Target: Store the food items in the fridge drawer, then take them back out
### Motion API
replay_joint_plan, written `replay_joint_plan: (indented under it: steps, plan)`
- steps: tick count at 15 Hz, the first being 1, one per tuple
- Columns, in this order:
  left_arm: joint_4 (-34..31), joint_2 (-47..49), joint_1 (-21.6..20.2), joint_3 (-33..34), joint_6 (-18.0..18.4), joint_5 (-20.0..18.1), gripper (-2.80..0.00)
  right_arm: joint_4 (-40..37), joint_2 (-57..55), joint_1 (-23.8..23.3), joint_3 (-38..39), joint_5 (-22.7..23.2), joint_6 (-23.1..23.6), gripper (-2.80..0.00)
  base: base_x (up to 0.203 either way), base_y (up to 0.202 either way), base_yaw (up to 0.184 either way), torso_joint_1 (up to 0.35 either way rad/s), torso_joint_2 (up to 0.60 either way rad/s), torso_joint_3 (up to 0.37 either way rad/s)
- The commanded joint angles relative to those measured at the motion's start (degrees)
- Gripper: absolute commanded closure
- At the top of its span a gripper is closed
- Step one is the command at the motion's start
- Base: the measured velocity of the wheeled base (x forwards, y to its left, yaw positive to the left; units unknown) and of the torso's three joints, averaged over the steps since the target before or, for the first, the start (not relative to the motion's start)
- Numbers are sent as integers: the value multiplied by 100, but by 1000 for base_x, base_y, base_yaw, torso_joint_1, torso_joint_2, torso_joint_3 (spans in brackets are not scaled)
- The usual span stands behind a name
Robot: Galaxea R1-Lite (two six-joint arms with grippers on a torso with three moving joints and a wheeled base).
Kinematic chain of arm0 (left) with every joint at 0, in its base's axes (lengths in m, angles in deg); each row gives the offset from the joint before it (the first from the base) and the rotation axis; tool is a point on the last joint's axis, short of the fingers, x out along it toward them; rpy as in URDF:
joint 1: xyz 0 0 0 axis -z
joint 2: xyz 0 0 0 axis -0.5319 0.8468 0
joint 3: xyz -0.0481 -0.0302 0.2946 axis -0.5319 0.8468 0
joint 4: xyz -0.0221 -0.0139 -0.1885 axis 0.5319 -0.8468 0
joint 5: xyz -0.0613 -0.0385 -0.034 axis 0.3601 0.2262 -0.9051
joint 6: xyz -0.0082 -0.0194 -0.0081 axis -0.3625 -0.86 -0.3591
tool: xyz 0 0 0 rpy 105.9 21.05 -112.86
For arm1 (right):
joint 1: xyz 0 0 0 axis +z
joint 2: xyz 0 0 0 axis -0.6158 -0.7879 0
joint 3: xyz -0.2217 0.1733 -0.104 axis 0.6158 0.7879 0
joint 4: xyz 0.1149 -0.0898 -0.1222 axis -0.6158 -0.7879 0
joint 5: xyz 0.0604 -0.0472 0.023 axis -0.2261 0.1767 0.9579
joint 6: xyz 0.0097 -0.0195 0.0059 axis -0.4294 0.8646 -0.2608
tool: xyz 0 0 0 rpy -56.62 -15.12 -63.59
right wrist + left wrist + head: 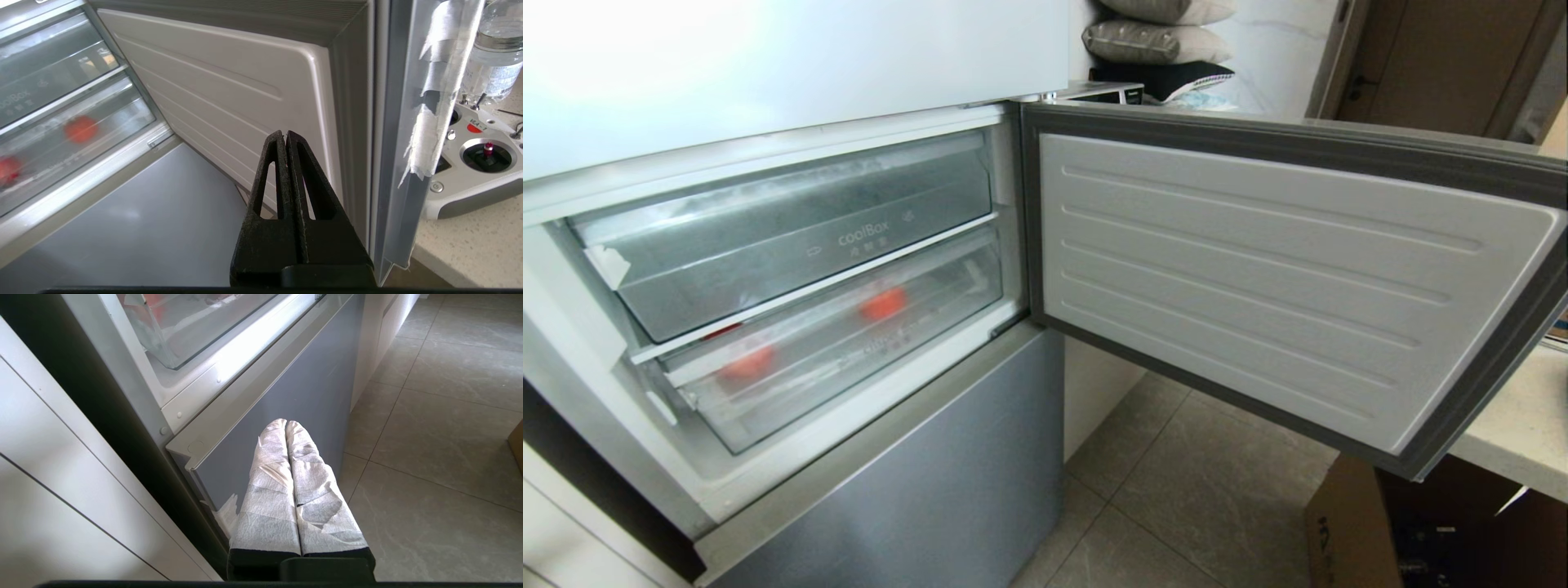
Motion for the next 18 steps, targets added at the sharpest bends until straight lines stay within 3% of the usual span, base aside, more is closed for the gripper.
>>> replay_joint_plan:
  steps: [1,7,10,11,12,16,18]
  plan:
    - [-5,-20,-5,0,3,-1,0,-5,211,-13,80,34,-13,0,0,0,0,0,0,0]
    - [-5,-76,-5,7,6,-1,0,-12,333,-23,369,10,10,0,0,0,0,0,0,0]
    - [10,-169,-5,8,-35,46,0,-104,1070,-63,846,-74,58,0,0,0,0,0,0,0]
    - [4,-169,-5,8,-50,78,0,-303,1318,-105,1139,-213,238,0,0,0,0,0,0,0]
    - [4,-169,-5,8,-76,116,0,-655,1467,-134,1431,-505,718,0,0,0,0,0,0,0]
    - [4,-169,-5,8,-85,166,0,-1129,1537,-154,2868,-2161,2501,0,0,0,0,0,0,0]
    - [-5,-169,-5,8,-85,166,0,-1156,1601,-154,3575,-2397,2875,0,0,0,0,0,0,0]
